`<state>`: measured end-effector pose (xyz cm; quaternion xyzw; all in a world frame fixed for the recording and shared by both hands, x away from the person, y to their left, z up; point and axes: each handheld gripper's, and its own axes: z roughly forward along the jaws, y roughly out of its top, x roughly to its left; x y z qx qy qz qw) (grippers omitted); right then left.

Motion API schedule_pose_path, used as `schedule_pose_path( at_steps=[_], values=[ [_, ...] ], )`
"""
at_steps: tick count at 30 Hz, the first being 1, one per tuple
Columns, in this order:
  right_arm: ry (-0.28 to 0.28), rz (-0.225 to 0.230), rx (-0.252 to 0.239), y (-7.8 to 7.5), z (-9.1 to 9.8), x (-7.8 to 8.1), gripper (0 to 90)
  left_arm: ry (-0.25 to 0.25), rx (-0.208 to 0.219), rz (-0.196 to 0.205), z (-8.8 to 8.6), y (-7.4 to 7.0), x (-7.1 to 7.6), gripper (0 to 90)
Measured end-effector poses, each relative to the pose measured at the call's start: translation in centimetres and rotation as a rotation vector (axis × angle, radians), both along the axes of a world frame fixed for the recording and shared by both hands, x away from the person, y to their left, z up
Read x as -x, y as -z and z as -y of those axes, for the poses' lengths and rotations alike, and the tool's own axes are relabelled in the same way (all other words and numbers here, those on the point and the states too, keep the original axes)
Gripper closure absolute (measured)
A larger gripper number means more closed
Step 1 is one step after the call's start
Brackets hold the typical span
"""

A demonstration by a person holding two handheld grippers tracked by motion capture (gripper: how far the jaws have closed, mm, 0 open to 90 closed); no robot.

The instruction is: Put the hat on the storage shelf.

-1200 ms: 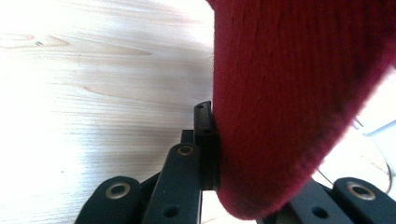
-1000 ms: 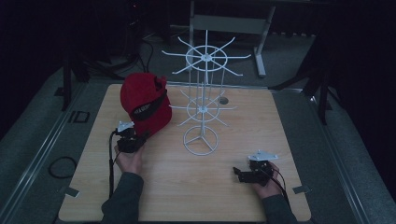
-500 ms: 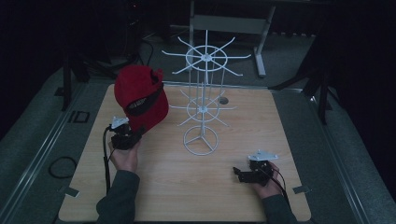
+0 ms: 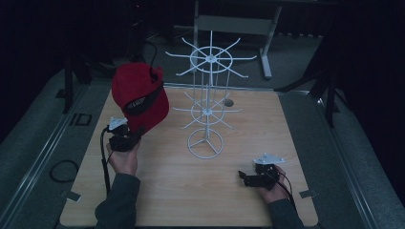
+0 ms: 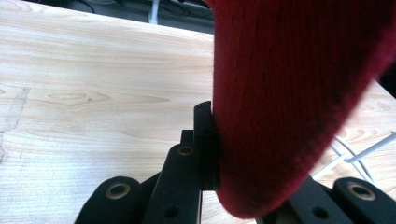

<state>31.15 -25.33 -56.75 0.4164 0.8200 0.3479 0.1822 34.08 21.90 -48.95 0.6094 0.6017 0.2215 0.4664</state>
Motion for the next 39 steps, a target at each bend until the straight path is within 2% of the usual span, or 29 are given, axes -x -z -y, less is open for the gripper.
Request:
schedule_pose_path(
  at_steps=[39],
  values=[
    [-0.001, 0.004, 0.0, 0.0, 0.0, 0.0, 15.3, 0.005, -0.016, 0.056, -0.1, -3.9, 1.0, 86.0]
  ],
)
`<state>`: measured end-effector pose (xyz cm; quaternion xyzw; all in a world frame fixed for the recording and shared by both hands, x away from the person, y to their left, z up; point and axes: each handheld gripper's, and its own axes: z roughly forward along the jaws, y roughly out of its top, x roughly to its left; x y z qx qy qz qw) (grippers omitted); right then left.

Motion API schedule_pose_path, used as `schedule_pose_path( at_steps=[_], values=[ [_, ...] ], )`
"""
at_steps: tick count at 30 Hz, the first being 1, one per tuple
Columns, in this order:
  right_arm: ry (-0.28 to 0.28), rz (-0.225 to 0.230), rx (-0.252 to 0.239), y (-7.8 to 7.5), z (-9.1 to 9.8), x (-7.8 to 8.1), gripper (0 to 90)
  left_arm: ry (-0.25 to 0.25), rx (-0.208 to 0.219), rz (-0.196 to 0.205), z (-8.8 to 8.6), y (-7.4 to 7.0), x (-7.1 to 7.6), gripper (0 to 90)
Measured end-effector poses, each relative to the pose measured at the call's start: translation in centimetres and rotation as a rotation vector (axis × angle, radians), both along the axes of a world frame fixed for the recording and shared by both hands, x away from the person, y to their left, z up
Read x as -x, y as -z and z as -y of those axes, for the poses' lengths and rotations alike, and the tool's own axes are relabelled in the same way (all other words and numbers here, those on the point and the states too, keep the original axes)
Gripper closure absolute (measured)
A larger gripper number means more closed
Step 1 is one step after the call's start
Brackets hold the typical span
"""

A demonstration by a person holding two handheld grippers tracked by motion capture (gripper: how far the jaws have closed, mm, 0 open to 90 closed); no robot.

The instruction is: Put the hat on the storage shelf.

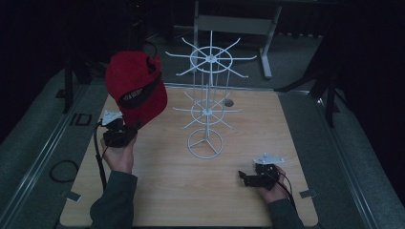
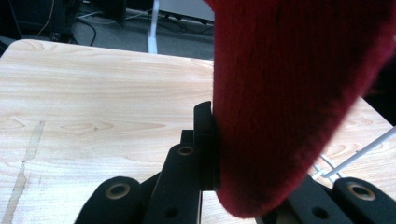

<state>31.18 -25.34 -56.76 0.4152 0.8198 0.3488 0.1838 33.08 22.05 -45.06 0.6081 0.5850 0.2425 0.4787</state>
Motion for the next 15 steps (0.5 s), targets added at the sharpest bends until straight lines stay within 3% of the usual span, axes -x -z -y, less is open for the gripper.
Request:
schedule_pose_path(
  at_steps=[15],
  values=[
    [-0.002, 0.0, 0.001, 0.0, 0.0, 0.0, 15.3, -0.001, 0.005, 0.028, -0.1, -1.3, 0.6, 86.0]
  ],
)
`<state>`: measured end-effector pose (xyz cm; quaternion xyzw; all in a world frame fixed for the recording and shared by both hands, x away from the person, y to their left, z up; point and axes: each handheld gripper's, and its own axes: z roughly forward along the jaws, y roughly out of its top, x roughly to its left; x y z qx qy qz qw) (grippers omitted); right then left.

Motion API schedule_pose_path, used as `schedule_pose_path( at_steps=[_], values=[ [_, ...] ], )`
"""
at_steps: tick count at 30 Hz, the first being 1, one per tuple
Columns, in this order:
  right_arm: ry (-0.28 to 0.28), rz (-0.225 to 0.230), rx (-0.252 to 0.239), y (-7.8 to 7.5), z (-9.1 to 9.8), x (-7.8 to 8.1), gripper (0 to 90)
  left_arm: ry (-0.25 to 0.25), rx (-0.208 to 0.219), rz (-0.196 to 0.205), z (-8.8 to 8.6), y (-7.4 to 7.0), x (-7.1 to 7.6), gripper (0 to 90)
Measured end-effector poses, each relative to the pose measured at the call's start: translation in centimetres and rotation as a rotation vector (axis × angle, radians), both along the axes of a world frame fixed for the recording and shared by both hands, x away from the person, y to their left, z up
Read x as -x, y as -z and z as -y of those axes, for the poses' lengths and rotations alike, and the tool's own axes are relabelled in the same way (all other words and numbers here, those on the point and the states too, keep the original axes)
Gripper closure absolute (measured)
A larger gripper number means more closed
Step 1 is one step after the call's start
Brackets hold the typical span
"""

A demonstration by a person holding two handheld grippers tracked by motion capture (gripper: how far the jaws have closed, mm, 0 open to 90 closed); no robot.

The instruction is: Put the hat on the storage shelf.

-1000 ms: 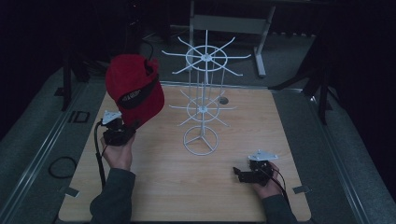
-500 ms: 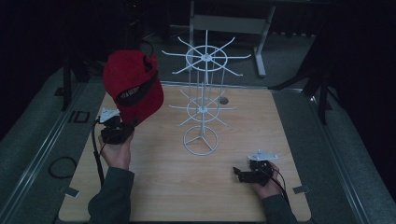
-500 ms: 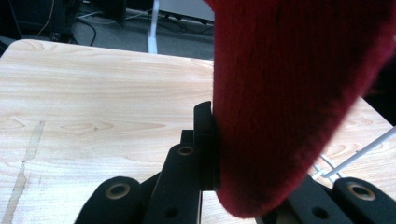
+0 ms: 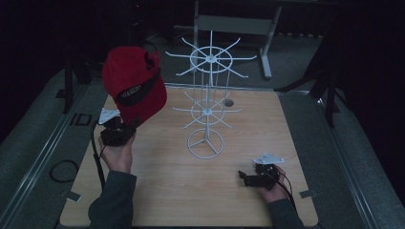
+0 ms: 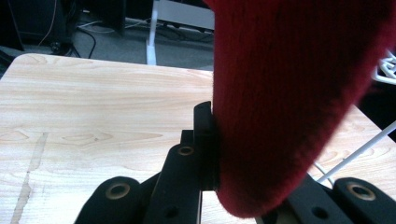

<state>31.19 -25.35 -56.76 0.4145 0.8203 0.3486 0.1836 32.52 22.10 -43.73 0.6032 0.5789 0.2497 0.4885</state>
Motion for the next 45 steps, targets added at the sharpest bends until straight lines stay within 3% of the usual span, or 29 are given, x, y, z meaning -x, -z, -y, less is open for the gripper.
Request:
schedule_pose_path(
  at_steps=[45],
  values=[
    [0.0, -0.001, -0.001, 0.0, 0.0, 0.0, 15.3, 0.002, 0.004, 0.06, -0.1, -2.8, 1.0, 85.9]
  ],
)
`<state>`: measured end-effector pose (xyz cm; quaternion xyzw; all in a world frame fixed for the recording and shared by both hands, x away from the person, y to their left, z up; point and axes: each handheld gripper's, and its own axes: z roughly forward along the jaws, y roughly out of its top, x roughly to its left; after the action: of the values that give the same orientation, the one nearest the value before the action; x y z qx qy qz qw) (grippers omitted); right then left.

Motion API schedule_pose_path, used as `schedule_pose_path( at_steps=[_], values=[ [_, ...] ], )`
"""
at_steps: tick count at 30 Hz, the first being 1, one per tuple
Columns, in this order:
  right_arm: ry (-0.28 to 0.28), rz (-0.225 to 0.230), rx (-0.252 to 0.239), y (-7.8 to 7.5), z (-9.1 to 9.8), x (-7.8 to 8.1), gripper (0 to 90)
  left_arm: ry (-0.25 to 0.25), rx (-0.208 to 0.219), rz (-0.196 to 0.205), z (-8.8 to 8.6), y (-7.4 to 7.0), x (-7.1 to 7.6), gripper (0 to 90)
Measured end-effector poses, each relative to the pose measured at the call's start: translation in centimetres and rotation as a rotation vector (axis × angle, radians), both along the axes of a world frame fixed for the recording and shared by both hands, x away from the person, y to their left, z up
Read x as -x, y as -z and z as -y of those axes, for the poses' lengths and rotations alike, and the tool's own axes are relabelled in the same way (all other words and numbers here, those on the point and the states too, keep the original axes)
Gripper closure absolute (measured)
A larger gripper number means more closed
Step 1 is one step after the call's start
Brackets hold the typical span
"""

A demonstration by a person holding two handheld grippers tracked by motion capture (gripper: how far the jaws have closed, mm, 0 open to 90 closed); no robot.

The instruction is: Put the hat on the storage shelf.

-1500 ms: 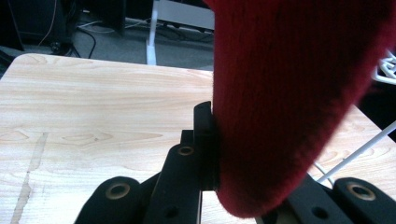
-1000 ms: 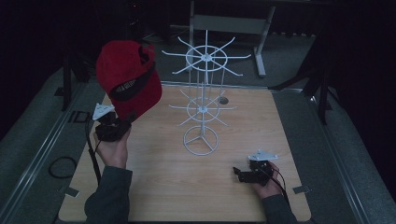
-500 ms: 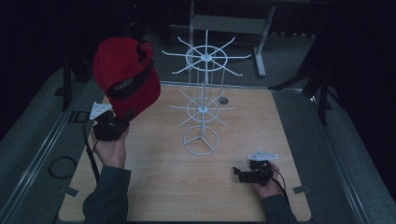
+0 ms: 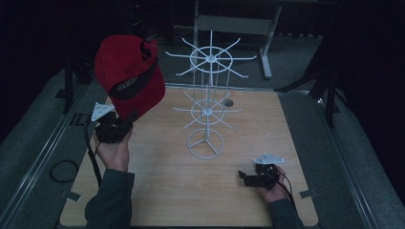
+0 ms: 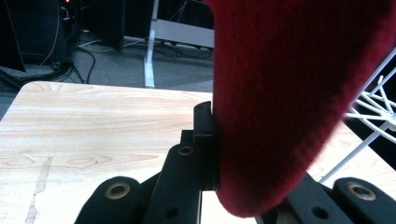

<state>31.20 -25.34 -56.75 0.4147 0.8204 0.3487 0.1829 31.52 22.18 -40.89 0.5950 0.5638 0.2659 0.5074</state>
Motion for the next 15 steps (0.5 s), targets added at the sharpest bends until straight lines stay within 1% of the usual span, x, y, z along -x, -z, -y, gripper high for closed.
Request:
schedule_pose_path(
  at_steps=[6, 12, 15],
  values=[
    [0.0, 0.0, 0.0, 0.0, 0.0, 0.0, 15.3, 0.002, -0.007, 0.005, -0.08, -0.21, 0.22, 85.9],
    [0.001, 0.0, 0.0, 0.0, -0.01, -0.01, 15.3, 0.008, -0.006, 0.009, -0.01, -0.7, 0.22, 85.9],
    [0.0, 0.0, 0.0, 0.0, -0.01, -0.01, 15.3, 0.012, -0.012, 0.013, 0.16, -0.96, 0.21, 85.9]
  ],
)
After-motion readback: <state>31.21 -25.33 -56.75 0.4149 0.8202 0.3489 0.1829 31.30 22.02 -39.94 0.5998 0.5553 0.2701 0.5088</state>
